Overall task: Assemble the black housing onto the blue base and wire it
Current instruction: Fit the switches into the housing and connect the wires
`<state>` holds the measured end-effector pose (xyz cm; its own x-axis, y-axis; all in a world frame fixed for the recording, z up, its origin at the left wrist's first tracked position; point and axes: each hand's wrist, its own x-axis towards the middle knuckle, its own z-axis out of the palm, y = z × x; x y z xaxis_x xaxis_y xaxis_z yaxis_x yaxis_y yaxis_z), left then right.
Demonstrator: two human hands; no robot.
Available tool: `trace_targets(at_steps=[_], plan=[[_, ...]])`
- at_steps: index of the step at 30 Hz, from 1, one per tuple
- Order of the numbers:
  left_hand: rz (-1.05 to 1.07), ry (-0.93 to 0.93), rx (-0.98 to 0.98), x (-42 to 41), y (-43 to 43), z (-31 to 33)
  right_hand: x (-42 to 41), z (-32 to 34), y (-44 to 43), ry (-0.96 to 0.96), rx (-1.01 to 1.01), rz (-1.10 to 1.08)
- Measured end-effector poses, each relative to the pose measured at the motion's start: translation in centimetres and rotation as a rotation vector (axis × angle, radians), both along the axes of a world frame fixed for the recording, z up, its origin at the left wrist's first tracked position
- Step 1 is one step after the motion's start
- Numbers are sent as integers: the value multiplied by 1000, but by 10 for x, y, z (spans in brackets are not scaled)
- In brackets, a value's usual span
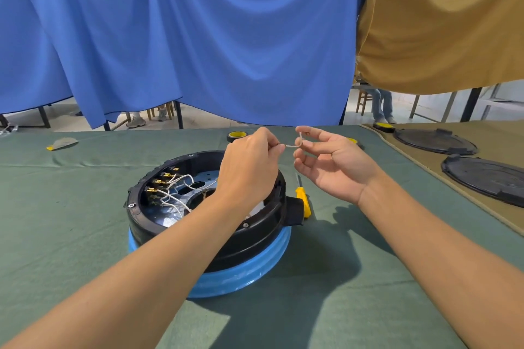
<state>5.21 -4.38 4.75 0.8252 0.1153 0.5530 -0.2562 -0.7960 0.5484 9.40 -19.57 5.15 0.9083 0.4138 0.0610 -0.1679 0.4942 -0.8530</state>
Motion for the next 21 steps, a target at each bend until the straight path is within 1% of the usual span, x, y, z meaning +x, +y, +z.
trace_targets(at_steps=[4,6,8,9,10,12,13,14,16,18,21], plan=[[12,0,14,-1,2,1,1,4,-1,-106,-173,-179],[16,2,7,-1,2,1,2,5,1,-198,-261,-326],[20,-3,3,-1,2,1,1,3,3,-395,-464,-572],[23,-10,5,-1,2,1,-1,2,3,-552,-593,-703],[25,-19,6,0,3,1,-4,2,4,-733,-712,-788],[31,-31,7,0,4,1,-9,2,6,-1076,-899,-809],[34,-39,6,0,4,1,-11,2,7,-1195,-972,-779],[33,-51,-2,-1,5,1,-12,2,9,-1272,-1037,-750],[17,-74,-51,-1,6,4,-15,4,14,-1343,-1136,-715],[-10,-62,-148,-2,9,10,-18,6,19,-1354,-1184,-707],[-99,38,-310,-5,19,19,-21,7,24,-1377,-1242,-740]])
